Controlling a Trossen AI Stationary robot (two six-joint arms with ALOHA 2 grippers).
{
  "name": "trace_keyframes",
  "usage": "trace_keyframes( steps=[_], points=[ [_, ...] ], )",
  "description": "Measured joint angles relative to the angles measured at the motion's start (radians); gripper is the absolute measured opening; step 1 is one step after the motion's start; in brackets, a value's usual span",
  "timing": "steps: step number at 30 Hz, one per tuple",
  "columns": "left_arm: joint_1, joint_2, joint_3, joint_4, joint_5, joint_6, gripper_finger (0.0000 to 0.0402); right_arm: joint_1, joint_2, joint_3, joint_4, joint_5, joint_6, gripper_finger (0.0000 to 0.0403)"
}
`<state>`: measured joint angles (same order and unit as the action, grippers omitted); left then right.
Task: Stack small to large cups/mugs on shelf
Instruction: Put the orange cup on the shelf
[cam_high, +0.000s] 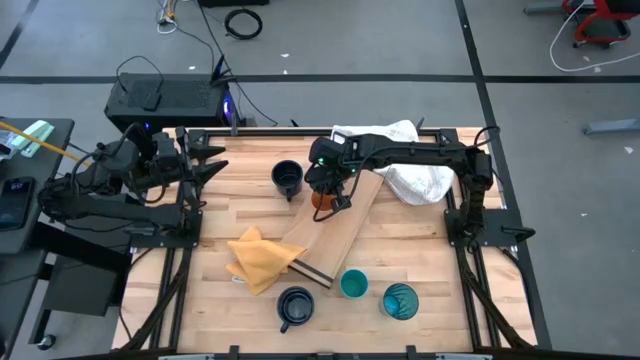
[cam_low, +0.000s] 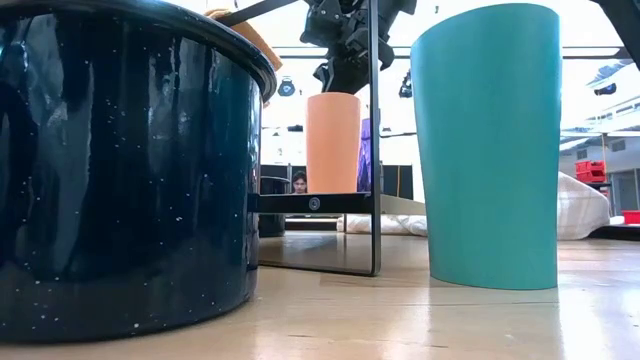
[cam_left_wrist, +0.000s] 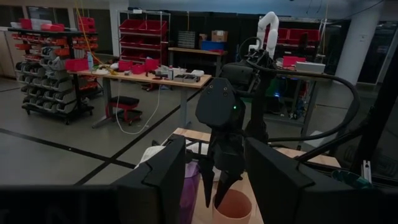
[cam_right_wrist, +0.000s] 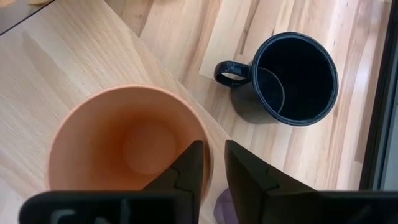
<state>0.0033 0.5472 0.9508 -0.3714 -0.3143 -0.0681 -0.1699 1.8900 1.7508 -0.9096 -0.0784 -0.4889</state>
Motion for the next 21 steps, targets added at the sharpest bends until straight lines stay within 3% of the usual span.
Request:
trace_keyframes(
  steps=[21],
  points=[
    [0.000,0.000,0.000,0.000,0.000,0.000,0.0172,-0.004,-0.001,0.000,0.000,0.000,-0.001,0.0087]
  ],
)
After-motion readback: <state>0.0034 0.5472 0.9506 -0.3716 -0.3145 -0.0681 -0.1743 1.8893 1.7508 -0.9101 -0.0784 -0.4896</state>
